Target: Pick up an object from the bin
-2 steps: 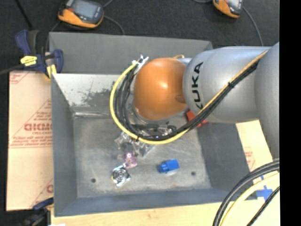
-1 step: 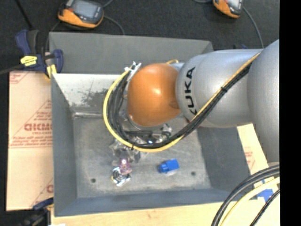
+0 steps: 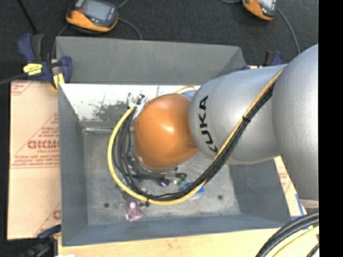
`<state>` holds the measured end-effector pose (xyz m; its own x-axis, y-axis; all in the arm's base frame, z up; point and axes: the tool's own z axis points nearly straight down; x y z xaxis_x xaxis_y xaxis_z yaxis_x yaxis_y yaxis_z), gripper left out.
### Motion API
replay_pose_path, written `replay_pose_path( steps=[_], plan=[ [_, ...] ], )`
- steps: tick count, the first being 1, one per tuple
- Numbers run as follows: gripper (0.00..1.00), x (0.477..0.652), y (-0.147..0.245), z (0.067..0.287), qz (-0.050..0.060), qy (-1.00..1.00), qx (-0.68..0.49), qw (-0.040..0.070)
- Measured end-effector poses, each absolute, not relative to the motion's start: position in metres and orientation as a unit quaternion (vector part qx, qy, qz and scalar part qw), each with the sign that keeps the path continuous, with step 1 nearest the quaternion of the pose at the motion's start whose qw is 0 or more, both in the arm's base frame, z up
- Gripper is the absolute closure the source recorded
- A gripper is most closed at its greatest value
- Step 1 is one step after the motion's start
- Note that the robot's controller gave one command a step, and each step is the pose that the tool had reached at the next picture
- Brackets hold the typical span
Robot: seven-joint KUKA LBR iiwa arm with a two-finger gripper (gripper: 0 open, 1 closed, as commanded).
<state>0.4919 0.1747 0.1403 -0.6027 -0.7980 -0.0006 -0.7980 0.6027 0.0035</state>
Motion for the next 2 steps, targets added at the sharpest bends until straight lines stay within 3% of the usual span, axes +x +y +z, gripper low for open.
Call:
replay_pose_path(
  steps=[1,2],
  plan=[
    [1.00,0.484,0.220,0.174,-0.001,-0.940,0.341,-0.003],
    [1.00,0.495,0.235,0.274,-0.001,-0.953,0.304,-0.007]
  ],
)
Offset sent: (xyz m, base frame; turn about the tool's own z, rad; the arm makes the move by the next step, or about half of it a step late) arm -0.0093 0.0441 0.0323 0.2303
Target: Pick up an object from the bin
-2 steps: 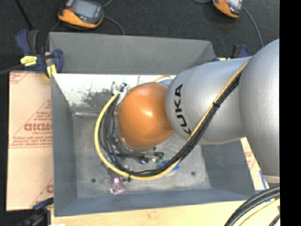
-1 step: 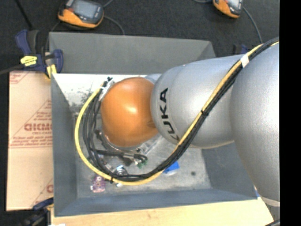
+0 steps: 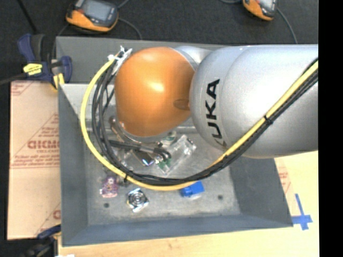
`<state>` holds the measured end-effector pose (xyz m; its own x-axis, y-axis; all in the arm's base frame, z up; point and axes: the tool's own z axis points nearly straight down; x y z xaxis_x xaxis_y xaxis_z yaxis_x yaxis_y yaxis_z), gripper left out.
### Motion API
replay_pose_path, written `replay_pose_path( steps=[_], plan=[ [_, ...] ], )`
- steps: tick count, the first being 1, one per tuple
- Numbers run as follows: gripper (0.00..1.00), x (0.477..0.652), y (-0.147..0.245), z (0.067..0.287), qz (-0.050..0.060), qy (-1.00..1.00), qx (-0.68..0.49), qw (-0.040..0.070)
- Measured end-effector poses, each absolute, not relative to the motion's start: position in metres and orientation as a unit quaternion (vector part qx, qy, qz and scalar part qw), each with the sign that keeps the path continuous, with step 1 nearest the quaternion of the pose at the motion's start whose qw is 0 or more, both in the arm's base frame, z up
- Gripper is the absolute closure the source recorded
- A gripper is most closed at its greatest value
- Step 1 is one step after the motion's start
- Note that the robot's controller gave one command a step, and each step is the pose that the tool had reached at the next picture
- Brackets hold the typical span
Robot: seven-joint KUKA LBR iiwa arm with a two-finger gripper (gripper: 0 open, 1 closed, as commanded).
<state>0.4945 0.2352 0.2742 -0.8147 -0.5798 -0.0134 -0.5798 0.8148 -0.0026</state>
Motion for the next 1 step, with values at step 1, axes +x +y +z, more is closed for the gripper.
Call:
replay_pose_path(
  steps=[1],
  plan=[
    [1.00,0.4841,0.2343,0.1751,0.000,0.949,-0.316,-0.003]
  ],
)
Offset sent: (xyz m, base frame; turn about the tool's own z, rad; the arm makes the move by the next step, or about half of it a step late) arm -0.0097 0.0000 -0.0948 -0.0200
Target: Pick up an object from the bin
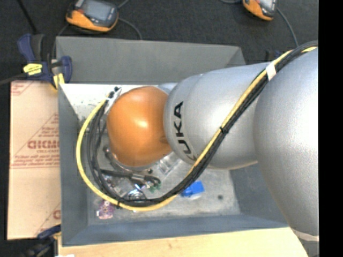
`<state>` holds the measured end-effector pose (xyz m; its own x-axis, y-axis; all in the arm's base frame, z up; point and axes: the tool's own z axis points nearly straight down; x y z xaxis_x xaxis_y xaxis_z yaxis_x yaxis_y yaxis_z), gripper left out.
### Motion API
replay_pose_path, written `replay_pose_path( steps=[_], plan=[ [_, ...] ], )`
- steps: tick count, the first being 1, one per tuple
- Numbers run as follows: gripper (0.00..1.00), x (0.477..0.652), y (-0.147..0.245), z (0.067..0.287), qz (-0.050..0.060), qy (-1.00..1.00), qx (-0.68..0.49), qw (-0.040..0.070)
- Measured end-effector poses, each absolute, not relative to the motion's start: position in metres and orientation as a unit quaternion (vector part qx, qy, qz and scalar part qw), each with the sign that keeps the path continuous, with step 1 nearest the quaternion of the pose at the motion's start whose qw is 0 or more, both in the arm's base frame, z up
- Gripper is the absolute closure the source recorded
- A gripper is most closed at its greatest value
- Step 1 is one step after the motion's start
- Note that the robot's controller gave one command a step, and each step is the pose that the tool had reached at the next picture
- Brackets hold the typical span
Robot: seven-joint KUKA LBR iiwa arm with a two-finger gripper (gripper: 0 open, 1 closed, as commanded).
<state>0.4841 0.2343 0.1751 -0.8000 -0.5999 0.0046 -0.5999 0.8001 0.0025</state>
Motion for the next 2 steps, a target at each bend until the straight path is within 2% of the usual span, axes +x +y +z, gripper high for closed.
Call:
replay_pose_path(
  steps=[1,2],
  plan=[
    [1.00,0.545,0.216,0.066,0.000,-0.947,0.323,0.000],
    [1.00,0.537,0.222,0.234,0.000,-0.947,0.322,-0.006]
  ],
)
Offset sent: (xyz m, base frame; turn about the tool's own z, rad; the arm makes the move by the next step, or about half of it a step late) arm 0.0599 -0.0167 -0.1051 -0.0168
